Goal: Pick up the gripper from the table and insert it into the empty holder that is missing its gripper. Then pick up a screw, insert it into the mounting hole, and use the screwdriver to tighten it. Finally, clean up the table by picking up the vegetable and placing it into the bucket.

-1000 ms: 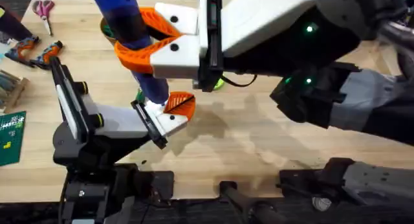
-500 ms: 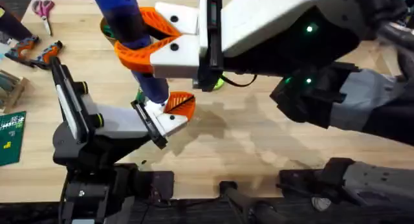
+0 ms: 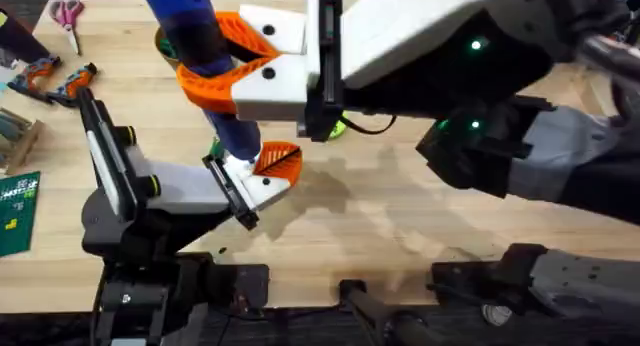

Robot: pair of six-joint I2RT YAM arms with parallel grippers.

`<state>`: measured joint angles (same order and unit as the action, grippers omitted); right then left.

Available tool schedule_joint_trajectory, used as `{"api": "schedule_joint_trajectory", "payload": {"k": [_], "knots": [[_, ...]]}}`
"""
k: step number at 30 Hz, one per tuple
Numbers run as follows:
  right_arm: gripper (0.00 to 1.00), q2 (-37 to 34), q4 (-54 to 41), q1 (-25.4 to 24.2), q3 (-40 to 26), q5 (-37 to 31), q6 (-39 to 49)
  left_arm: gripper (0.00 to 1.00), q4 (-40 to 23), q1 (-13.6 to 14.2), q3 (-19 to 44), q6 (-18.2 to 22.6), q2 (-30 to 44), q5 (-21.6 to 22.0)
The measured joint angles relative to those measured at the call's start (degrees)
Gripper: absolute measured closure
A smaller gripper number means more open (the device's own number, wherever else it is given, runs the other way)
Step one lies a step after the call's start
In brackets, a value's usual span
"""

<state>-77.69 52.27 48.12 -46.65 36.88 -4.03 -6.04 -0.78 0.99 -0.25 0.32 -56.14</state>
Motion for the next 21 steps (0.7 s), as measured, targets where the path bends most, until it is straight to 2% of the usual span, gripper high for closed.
{"api": "schedule_joint_trajectory", "payload": {"k": [21], "knots": [[0.976, -1.4, 0.9, 0.0, 0.0, -0.2, 0.0, 0.987, 0.0, 0.0, 0.0, -0.2, 0.0, 0.2]]}}
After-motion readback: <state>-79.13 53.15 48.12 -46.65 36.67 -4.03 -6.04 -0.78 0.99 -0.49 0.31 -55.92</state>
